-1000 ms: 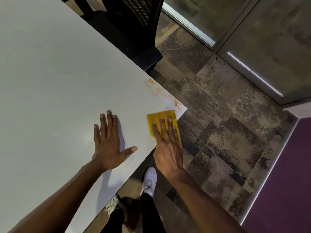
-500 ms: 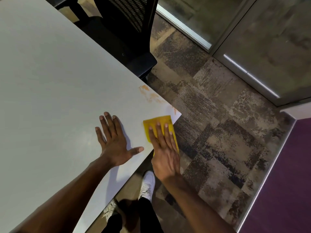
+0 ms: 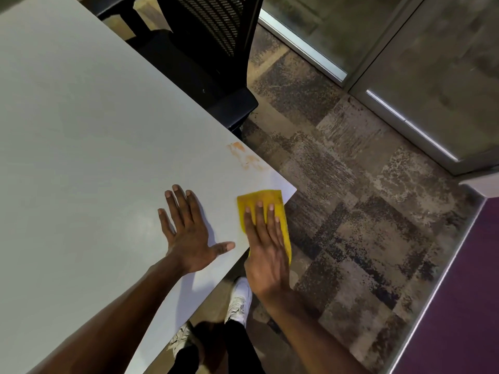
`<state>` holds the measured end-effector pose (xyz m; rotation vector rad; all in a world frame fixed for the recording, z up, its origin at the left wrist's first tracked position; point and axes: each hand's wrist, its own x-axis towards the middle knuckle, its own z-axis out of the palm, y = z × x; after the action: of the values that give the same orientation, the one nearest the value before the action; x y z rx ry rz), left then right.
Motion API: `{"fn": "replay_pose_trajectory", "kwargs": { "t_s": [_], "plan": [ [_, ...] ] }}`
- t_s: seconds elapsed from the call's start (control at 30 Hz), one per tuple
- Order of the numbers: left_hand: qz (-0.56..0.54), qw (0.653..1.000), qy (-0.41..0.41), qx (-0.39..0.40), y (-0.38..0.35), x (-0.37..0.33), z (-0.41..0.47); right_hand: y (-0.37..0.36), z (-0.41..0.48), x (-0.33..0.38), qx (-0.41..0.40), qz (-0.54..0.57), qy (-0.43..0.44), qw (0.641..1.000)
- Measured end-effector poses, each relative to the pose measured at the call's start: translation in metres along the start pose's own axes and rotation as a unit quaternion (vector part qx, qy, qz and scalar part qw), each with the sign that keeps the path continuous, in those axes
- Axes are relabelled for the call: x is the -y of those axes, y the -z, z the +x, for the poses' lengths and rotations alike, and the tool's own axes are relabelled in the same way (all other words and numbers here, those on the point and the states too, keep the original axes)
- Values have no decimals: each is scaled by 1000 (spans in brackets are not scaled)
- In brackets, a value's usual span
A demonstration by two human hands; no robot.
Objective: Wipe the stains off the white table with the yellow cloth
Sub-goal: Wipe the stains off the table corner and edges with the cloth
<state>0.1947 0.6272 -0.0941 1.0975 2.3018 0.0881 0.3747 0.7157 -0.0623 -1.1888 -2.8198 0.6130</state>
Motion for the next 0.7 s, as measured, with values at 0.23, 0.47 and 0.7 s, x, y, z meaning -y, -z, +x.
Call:
{"fn": "replay_pose_trajectory", "kwargs": {
  "t_s": [0.23, 0.47, 0.7],
  "plan": [
    [19, 1000, -1, -9, -2, 0, 1, 26, 75, -26, 16, -10, -42, 999],
    [24, 999, 23, -3, 2, -2, 0, 22, 60, -7, 46, 4, 29, 999],
    [13, 999, 24, 17, 7, -6, -1, 20, 29, -21, 41, -4, 38, 998]
  ]
}}
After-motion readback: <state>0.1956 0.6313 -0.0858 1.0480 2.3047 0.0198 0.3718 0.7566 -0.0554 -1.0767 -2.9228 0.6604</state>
